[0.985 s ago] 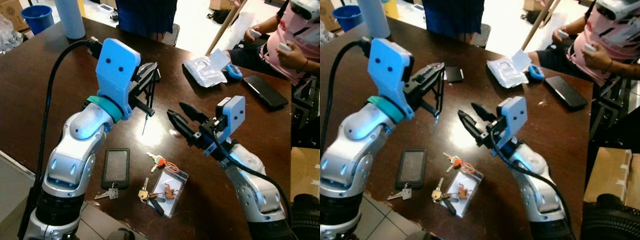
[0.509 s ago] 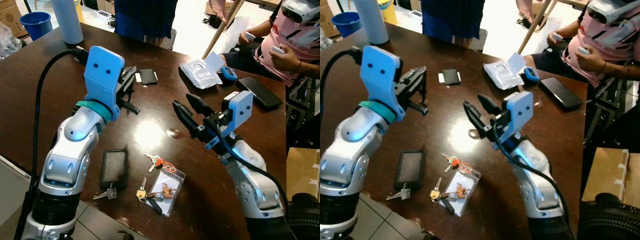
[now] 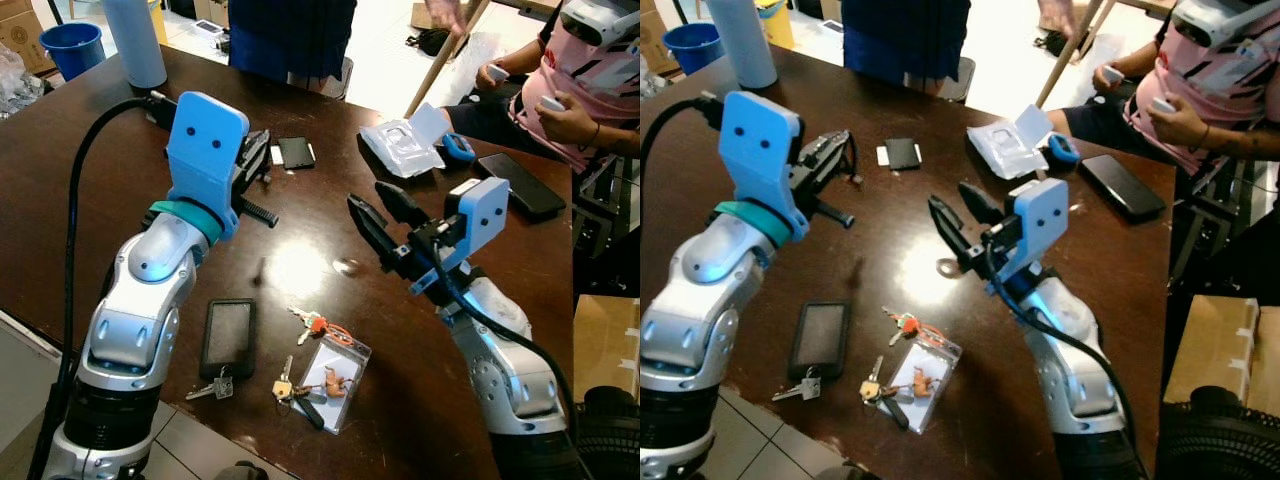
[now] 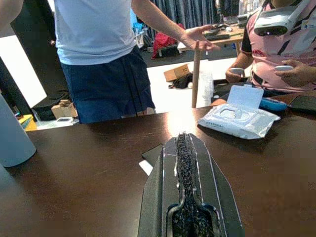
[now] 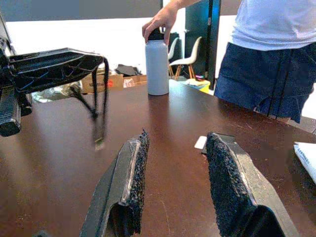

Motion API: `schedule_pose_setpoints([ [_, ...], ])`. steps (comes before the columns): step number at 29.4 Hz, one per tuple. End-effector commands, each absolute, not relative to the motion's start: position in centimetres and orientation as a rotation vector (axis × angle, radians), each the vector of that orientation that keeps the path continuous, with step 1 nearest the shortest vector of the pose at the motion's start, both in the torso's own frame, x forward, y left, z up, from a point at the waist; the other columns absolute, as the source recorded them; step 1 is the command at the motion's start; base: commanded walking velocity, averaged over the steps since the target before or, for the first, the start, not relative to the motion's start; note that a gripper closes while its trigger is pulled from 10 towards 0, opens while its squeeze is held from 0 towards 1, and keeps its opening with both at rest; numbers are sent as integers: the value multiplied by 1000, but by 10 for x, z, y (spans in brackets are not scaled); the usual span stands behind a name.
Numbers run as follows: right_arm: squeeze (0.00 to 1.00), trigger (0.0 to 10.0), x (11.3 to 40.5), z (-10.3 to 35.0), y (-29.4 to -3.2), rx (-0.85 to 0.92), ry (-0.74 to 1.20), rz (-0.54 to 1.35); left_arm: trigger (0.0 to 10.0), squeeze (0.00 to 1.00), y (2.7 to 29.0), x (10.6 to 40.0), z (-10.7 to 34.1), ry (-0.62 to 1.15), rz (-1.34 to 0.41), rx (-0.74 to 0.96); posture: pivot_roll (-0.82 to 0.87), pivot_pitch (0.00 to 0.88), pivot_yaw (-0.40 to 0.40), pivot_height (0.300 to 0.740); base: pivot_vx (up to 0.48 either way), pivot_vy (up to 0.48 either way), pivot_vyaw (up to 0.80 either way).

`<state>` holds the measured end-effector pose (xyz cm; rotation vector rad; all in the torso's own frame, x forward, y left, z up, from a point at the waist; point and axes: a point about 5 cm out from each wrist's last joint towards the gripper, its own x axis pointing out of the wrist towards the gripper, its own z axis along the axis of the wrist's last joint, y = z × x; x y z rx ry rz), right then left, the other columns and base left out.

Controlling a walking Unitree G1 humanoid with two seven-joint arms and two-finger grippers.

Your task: Hang keys on a hook

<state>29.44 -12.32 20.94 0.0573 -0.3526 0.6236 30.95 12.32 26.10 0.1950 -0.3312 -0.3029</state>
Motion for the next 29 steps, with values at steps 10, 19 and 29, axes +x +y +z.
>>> schedule_pose_setpoints([
  [10,0,10000,295,209,-126,61,-358,598,10000,0,127,312,252,-302,-284,213,-24,64,62,740,0,0,0],
  [19,0,10000,297,211,-128,86,-362,585,10000,0,128,312,247,-296,-277,216,-16,69,54,740,0,0,0],
  [29,0,10000,299,213,-128,94,-361,582,10000,0,127,314,245,-289,-265,197,-11,98,55,740,0,0,0],
])
